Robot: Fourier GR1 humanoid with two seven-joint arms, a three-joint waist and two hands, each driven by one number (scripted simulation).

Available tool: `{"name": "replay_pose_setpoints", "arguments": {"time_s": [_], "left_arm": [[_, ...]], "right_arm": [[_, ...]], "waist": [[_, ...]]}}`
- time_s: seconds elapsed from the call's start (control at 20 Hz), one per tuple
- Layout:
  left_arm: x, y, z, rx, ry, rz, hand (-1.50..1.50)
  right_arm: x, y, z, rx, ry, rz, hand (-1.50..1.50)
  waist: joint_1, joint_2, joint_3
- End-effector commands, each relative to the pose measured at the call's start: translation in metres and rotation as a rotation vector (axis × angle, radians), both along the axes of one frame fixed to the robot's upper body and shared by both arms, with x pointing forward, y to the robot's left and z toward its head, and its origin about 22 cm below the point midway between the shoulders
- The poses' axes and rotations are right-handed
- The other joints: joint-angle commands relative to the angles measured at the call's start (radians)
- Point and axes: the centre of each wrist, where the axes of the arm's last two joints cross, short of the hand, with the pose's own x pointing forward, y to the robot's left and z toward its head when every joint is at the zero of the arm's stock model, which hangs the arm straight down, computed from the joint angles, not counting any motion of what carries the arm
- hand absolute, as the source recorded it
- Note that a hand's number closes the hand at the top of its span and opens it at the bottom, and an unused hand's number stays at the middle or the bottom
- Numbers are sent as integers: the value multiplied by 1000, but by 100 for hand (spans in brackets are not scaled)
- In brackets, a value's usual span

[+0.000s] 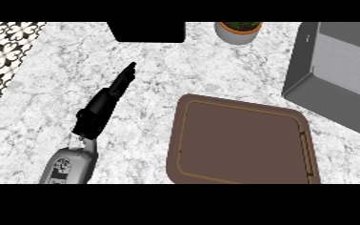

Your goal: Pick the lemon from the tray and place it in the cardboard box

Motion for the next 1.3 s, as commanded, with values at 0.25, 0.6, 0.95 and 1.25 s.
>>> {"name": "replay_pose_setpoints", "arguments": {"time_s": [0.25,0.6,0.95,1.25], "left_arm": [[7,-8,1,-4,2,-32,0],[-3,-10,11,-15,7,-24,0],[-4,-11,-5,-4,-16,-28,0],[1,-2,-1,-23,0,-7,0]], "right_arm": [[44,-35,-41,-59,97,-42,150],[45,-50,-110,115,147,-98,150],[35,-78,-120,281,155,-58,-150],[39,-70,-122,452,-202,-40,-150]], "waist": [[11,5,1],[22,8,2],[26,14,3],[15,11,4]]}}
